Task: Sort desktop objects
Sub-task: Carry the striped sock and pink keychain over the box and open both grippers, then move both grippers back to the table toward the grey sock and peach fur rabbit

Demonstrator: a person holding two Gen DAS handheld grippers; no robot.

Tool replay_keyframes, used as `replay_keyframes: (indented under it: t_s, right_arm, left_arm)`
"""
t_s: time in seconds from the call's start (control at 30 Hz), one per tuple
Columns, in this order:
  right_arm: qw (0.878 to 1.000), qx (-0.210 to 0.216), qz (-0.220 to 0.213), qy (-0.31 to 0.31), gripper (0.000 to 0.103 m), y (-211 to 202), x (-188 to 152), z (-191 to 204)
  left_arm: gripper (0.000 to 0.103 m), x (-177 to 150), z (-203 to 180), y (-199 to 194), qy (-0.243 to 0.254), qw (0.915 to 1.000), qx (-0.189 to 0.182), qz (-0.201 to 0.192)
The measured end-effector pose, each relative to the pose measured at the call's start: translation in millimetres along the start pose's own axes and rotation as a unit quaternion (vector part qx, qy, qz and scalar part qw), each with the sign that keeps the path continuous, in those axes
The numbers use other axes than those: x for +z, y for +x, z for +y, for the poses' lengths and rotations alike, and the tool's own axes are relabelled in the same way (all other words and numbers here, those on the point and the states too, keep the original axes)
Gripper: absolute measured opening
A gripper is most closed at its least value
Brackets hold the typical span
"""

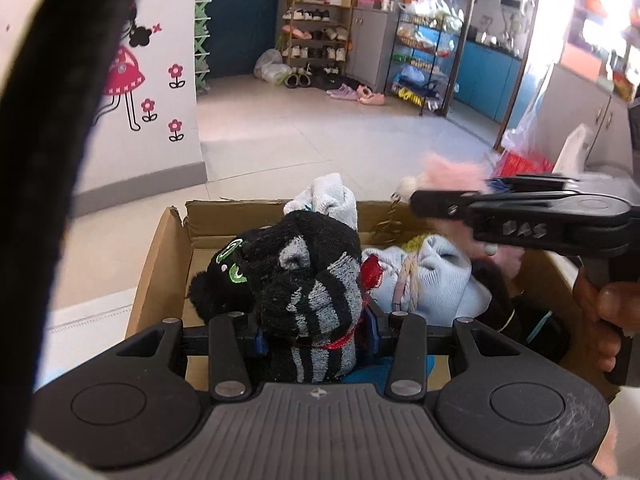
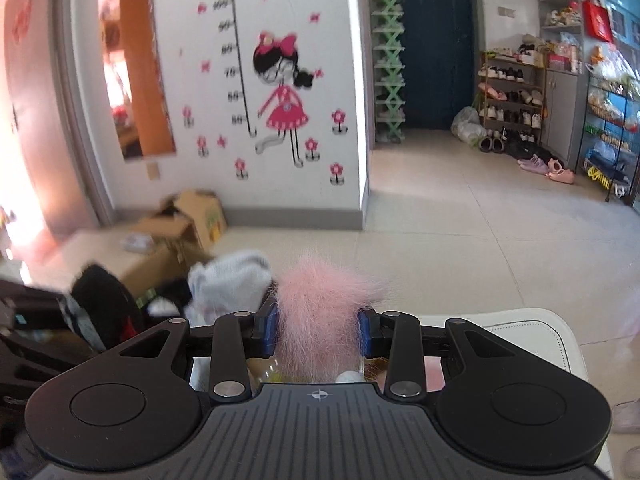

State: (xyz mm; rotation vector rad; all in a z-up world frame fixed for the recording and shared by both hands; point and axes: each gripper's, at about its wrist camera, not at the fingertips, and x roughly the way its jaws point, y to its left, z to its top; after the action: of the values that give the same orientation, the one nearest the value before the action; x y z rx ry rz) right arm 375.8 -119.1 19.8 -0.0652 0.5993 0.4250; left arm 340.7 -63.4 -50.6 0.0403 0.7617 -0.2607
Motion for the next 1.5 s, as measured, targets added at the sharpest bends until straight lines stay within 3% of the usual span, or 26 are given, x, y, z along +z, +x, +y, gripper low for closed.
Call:
replay_keyframes:
  t_s: [0.3, 0.5, 0.6, 0.67, 0.77, 1.13, 1.37, 1.5]
  right_arm:
    - [0.999, -0.023, 0.031, -0.029, 0.044, 14, -1, 12]
    - [0.999, -0.021, 0.041, -0.026, 0.046, 17, 3, 10]
    - [0.998, -0.026, 0.04, -0.031, 0.053, 14, 4, 11]
    - [0.999, -0.023, 0.032, -0.026, 0.054, 7, 8, 9]
    - [0.999, -0.022, 0.016, -0.021, 0.057, -7, 13, 7]
    - [0.999, 0.018, -0.042, 0.016, 0.065, -104, 10, 13]
    - [0.994, 0.074, -0.072, 0.038, 0.074, -192, -34, 47]
    - [0.993, 0.074, -0.086, 0.04, 0.079, -227, -69, 59]
  left_arm:
    - [0.041, -1, -19, 6, 0.076, 0.9964, 0.037, -0.006]
    - [0.043, -2, -20, 11, 0.092, 0.9945, 0.051, -0.005]
    - [0.062, 1, -18, 9, 0.082, 0.9946, 0.064, 0.004]
    - [0.078, 3, -12, 2, 0.062, 0.9967, 0.053, 0.002]
    - [0.084, 5, -7, -12, 0.038, 0.9985, 0.039, -0.01]
    - [0.094, -10, -6, -110, 0.042, 0.996, 0.037, -0.07]
    - [0.099, -85, 8, -167, 0.018, 0.9962, 0.04, -0.076]
    - [0.099, -123, 12, -174, 0.008, 0.9977, 0.041, -0.054]
